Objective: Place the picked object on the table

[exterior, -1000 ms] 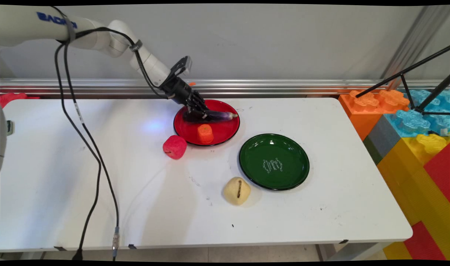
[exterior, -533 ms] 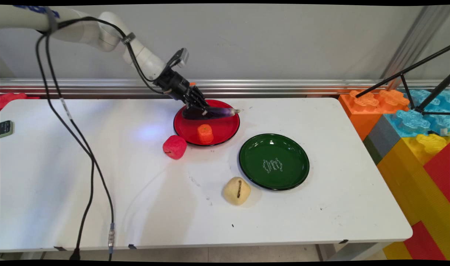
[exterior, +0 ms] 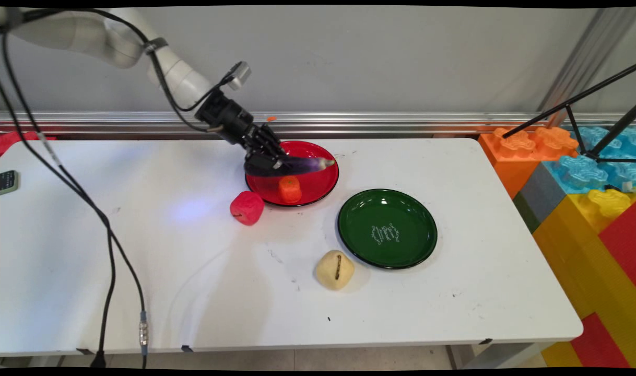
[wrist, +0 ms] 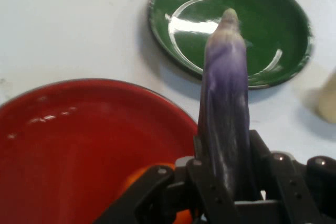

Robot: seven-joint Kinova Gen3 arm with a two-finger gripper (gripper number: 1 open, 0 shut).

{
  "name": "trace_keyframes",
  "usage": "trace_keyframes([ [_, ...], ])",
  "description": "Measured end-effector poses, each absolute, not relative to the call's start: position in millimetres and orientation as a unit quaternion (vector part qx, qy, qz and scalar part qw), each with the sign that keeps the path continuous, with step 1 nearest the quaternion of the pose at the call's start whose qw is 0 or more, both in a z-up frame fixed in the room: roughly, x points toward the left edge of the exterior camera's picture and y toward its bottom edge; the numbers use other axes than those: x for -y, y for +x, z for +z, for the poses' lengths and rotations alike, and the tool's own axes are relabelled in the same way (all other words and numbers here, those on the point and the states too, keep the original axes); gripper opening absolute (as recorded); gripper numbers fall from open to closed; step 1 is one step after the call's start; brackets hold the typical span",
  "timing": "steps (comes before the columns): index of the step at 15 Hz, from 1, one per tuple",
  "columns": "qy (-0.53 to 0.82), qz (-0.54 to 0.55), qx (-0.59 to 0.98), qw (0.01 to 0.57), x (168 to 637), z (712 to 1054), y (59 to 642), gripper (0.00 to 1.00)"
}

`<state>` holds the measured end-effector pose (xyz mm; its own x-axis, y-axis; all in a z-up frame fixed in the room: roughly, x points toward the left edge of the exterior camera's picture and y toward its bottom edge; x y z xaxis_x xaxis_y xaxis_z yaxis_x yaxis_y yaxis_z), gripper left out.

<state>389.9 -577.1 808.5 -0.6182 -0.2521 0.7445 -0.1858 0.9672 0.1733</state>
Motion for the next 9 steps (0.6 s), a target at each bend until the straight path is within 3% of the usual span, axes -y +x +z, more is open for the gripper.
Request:
trace_keyframes([
  [9,0.109,-0.076,0.902,0.411,523,813,411,0.00],
])
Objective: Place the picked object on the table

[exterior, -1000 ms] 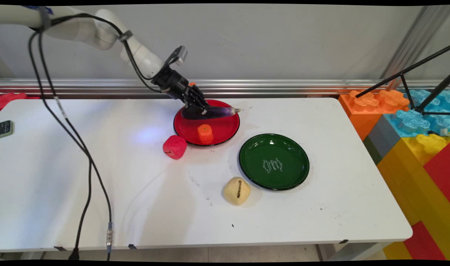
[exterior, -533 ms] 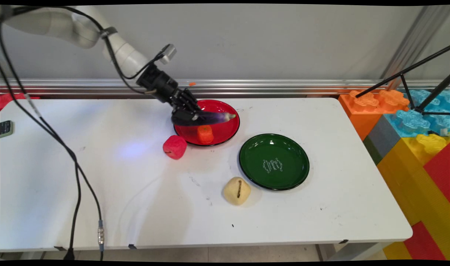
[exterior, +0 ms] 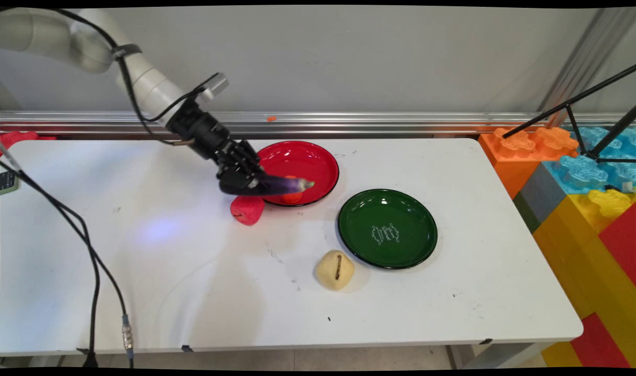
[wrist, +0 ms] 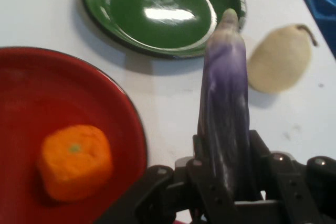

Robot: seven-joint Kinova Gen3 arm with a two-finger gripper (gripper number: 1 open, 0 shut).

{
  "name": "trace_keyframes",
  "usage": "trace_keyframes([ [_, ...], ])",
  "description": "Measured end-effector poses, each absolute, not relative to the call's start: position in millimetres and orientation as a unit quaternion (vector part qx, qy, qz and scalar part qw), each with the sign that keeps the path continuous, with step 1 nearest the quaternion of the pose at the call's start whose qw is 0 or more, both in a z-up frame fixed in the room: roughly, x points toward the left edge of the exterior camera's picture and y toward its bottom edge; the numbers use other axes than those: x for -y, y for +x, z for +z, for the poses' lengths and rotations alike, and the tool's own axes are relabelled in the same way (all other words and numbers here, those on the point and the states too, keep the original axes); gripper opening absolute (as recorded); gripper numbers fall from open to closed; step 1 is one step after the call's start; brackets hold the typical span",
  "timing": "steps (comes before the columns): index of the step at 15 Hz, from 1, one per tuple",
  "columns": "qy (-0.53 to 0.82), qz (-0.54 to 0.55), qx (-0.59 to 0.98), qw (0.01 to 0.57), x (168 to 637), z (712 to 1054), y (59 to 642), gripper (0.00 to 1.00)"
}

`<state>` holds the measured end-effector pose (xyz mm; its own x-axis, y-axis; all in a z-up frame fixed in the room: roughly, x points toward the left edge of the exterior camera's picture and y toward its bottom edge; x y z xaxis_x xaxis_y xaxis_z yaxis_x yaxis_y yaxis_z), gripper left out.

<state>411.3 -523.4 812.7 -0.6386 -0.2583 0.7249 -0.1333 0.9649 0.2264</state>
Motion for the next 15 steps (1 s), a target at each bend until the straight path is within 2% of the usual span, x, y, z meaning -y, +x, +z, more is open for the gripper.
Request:
trace_keyframes([
  [6,0.091,-0.099,0.908,0.396,491,799,423,0.00],
  [15,0.071,-0.120,0.913,0.382,468,772,421,0.00],
])
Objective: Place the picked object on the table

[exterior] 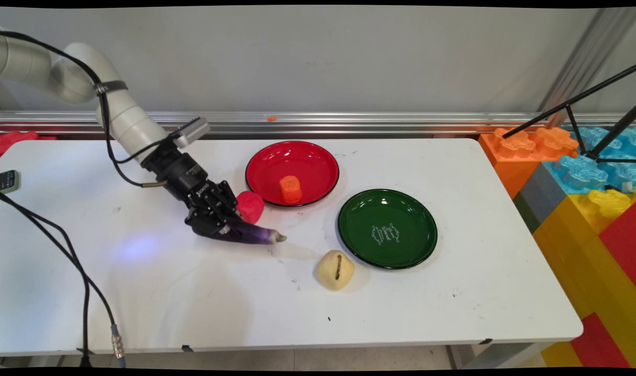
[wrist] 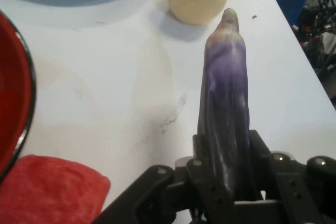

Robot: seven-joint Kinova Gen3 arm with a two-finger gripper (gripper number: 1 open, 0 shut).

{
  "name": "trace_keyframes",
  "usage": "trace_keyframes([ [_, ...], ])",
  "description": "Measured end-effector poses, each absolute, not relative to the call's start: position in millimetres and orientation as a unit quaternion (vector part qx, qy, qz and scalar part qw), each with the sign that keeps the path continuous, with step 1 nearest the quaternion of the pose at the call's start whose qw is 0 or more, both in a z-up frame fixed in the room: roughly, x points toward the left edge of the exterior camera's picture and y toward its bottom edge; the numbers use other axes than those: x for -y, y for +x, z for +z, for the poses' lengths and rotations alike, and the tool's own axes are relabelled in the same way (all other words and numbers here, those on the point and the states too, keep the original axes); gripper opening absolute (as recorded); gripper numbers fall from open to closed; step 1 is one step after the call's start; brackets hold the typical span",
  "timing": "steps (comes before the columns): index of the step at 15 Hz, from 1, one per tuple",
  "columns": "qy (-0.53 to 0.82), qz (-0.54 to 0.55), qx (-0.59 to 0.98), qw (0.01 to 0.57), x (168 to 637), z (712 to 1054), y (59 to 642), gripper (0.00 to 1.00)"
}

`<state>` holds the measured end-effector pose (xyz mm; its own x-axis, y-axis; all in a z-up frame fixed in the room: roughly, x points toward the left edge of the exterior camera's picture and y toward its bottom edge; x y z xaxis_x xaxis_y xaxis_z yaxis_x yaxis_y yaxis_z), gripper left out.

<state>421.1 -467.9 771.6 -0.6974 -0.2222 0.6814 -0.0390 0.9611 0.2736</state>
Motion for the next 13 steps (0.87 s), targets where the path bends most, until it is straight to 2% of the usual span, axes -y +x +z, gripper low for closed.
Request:
trace_keyframes([
  [5,0.060,-0.125,0.914,0.380,462,760,415,0.00],
  [6,0.059,-0.125,0.914,0.380,461,759,414,1.00],
  [13,0.051,-0.125,0.915,0.381,459,753,413,1.00],
])
